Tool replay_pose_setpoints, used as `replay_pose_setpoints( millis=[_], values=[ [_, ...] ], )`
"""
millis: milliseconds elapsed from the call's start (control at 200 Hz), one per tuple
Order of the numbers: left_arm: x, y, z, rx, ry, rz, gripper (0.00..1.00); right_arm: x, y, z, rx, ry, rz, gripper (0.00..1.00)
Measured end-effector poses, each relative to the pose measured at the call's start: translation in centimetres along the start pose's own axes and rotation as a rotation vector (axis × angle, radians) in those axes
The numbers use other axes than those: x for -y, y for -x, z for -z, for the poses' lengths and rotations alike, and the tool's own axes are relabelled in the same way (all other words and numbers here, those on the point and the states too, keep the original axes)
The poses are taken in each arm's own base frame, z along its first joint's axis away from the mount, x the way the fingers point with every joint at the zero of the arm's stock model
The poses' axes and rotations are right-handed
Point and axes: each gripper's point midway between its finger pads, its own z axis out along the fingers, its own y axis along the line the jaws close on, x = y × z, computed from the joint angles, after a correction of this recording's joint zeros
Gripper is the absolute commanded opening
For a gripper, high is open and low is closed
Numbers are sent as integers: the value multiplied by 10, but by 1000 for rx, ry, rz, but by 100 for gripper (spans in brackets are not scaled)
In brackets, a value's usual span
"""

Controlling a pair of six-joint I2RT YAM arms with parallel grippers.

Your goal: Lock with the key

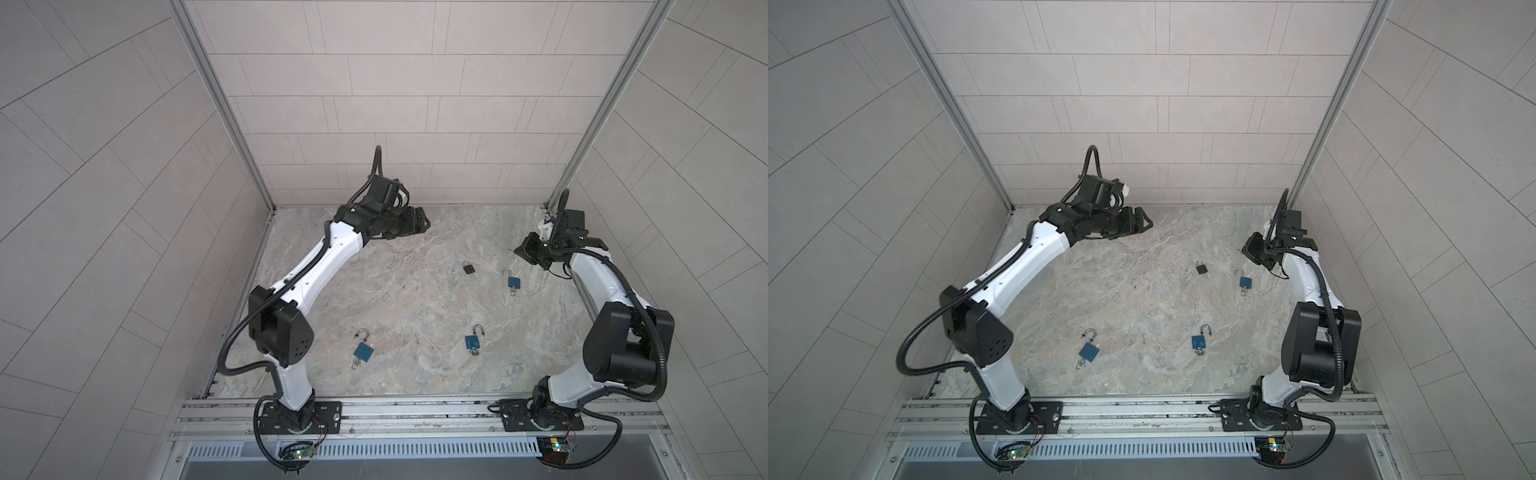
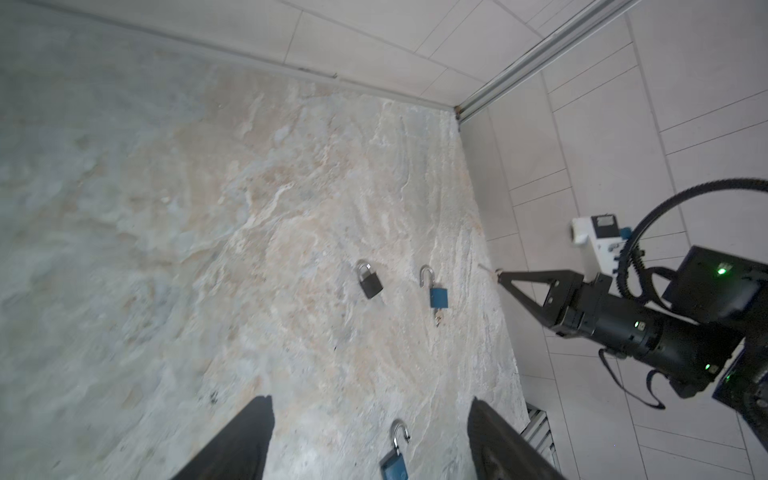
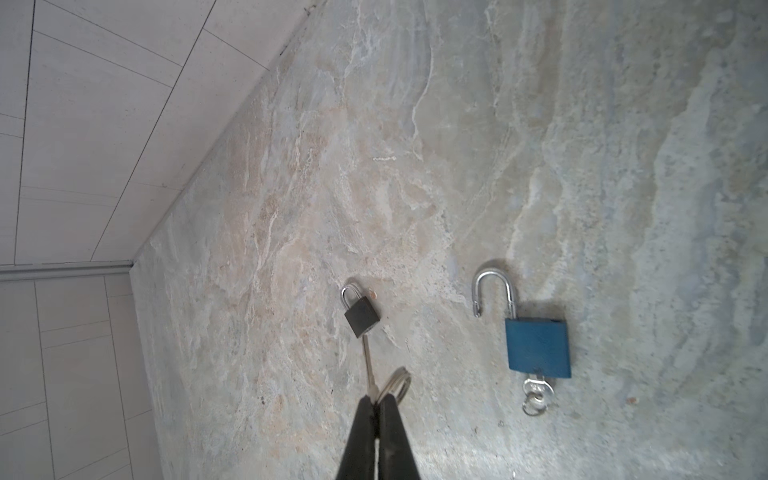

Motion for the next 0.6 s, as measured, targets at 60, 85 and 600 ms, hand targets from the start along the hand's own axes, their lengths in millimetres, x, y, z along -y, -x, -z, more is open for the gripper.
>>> replay_pose_setpoints(
  millis=[60,85,600],
  values=[
    [-15,-17,12,2,41,18,82,-6,3,-12,-6,-13,7,0],
    [-23,-27,18,-1,62,28,82,-8,3,-17,-9,-17,8,0],
    [-135,-146,91,119,313,270,94,-9,-15,-93,-64,-54,-55,0]
  ],
)
